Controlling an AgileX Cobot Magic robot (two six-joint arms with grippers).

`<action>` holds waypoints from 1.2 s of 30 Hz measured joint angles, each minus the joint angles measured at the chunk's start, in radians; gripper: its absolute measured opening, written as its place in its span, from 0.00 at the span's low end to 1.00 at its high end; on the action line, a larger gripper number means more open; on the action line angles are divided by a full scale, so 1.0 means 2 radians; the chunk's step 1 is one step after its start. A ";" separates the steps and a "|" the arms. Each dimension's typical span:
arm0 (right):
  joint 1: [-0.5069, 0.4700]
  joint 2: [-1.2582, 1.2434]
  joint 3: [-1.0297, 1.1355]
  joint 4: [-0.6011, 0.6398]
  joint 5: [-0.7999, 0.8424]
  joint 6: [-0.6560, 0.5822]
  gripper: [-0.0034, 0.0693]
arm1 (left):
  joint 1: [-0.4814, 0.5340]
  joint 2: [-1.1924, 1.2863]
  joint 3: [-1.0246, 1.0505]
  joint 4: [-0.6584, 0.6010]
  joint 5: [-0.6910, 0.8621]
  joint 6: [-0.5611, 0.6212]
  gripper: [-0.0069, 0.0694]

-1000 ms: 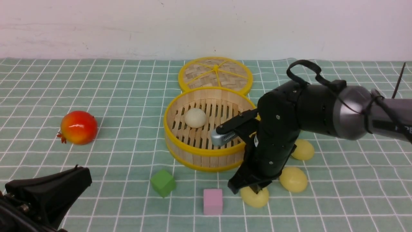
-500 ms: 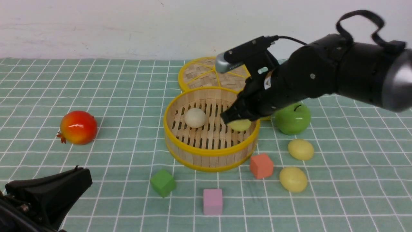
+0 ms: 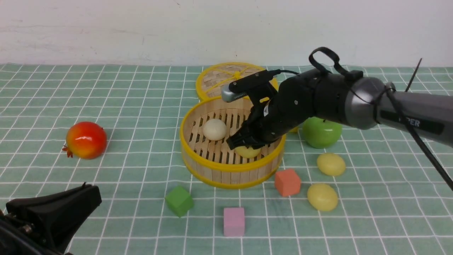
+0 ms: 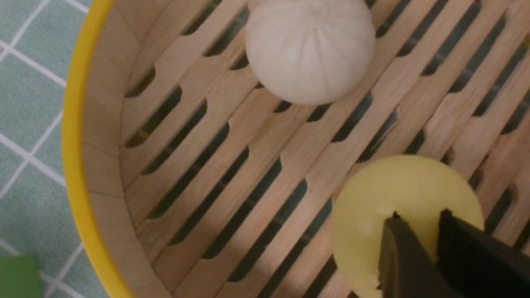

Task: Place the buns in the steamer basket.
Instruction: Use the right arm to put the steamed stuffed bun into the steamer, then use the right arm to grab a steamed stuffed bun

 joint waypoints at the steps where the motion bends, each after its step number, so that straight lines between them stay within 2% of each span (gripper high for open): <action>1: 0.000 0.000 -0.003 0.004 0.003 0.000 0.33 | 0.000 0.000 0.000 0.000 0.000 0.000 0.12; 3: 0.000 0.000 -0.007 0.005 0.003 0.000 0.39 | 0.000 0.000 0.000 0.000 0.000 0.000 0.12; 5: 0.000 -0.008 -0.009 0.005 0.009 0.000 0.53 | 0.000 0.000 0.000 0.000 0.000 0.000 0.12; 8: 0.000 -0.036 -0.011 0.004 0.030 0.000 0.63 | 0.000 0.000 0.000 0.000 0.000 0.000 0.12; 9: 0.000 -0.039 -0.011 0.004 0.033 0.000 0.64 | 0.000 0.000 0.000 0.000 0.000 0.000 0.12; 11: 0.000 -0.084 -0.014 -0.019 0.098 -0.003 0.66 | 0.000 0.000 0.000 0.000 0.000 0.000 0.12; 13: 0.000 -0.106 -0.014 -0.041 0.129 -0.003 0.66 | 0.000 0.000 0.000 0.000 0.000 0.000 0.12; 14: 0.000 -0.135 -0.003 -0.074 0.184 0.003 0.62 | 0.000 0.000 0.000 0.000 0.000 0.000 0.13; 18: -0.010 -0.172 0.084 -0.137 0.233 0.052 0.48 | 0.000 0.000 0.000 0.000 0.000 0.000 0.13; 19: -0.016 -0.176 0.112 -0.142 0.232 0.074 0.42 | 0.000 0.000 0.000 0.000 0.000 0.000 0.14; 20: -0.016 -0.176 0.112 -0.142 0.231 0.077 0.42 | 0.000 0.000 0.000 0.000 0.000 0.000 0.14; 21: -0.034 -0.178 0.158 -0.137 0.222 0.105 0.34 | 0.000 0.000 0.000 0.000 0.000 0.000 0.14; 23: -0.052 -0.178 0.188 -0.115 0.207 0.115 0.30 | 0.000 0.000 0.000 0.000 0.000 0.000 0.14; 25: -0.063 -0.177 0.200 -0.094 0.194 0.113 0.29 | 0.000 0.000 0.000 0.000 0.000 0.000 0.14; 27: -0.081 -0.175 0.208 -0.040 0.165 0.088 0.31 | 0.000 0.000 0.000 0.000 0.000 0.000 0.14; 31: -0.096 -0.174 0.208 0.019 0.112 0.057 0.38 | 0.000 0.000 0.000 0.000 0.002 0.000 0.14; 36: -0.099 -0.158 0.208 0.035 0.090 0.049 0.44 | 0.000 0.000 0.000 0.000 0.003 0.000 0.14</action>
